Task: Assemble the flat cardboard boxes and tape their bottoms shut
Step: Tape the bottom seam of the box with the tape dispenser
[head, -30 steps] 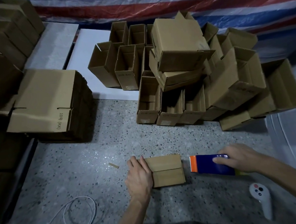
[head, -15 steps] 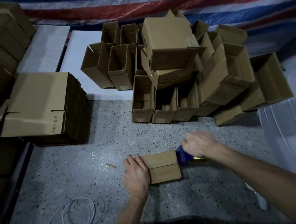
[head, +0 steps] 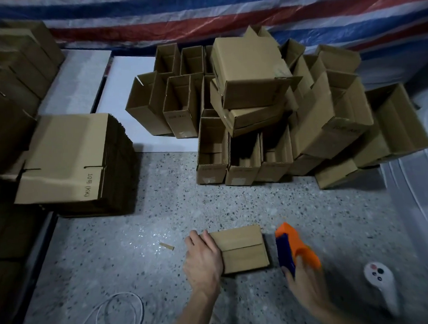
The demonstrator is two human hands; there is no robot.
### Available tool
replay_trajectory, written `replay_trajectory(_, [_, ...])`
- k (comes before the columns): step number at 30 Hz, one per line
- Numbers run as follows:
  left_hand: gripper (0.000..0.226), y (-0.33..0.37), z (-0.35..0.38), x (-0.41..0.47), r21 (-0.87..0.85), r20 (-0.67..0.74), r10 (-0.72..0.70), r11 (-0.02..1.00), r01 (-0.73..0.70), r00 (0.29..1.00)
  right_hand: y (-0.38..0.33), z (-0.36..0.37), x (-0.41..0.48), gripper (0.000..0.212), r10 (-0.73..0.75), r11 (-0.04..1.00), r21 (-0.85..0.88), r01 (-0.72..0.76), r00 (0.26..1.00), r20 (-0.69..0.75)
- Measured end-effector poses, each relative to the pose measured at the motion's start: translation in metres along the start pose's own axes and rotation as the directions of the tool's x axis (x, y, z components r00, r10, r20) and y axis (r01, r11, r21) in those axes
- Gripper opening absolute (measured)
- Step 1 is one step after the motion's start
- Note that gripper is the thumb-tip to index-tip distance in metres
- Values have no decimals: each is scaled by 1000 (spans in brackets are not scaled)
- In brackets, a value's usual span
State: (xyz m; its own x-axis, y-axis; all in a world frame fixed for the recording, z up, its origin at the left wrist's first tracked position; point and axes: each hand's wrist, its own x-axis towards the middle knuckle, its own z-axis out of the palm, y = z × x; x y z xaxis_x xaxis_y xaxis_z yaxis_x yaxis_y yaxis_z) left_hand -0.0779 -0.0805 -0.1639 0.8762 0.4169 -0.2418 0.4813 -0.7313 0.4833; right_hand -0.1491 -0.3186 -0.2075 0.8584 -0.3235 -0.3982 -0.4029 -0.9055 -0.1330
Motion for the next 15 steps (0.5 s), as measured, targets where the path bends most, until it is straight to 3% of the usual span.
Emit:
replay_trajectory(2, [54, 1, -1, 1, 4, 3, -2, 1000, 2, 1000, -10, 2, -13, 44, 62, 981, 183, -63, 998, 12])
replay_trajectory(5, [46, 0, -1, 1, 1, 35, -33, 999, 33, 999, -17, 11, -13, 51, 133, 962, 228, -149, 987, 85])
replay_trajectory(7, [45, -2, -2, 2, -34, 67, -69, 997, 72, 995, -20, 9, -18, 71, 239, 961, 82, -265, 941, 241])
replay_trajectory(9, [54, -6, -4, 5, -157, 158, -152, 972, 176, 976, -26, -8, -14, 84, 357, 934, -68, -351, 903, 238])
replay_trajectory(11, [68, -12, -8, 10, -312, 302, -206, 901, 301, 931, -35, -31, -9, 74, 394, 908, 90, -410, 907, 151])
replay_trajectory(13, [78, -20, -9, 11, -341, 405, -211, 868, 361, 889, -45, -40, -5, 65, 317, 869, 385, -311, 947, 49])
replay_trajectory(15, [77, -28, -8, 12, -325, 460, -196, 870, 370, 866, -70, -44, -1, 76, 150, 774, 603, -192, 981, 121])
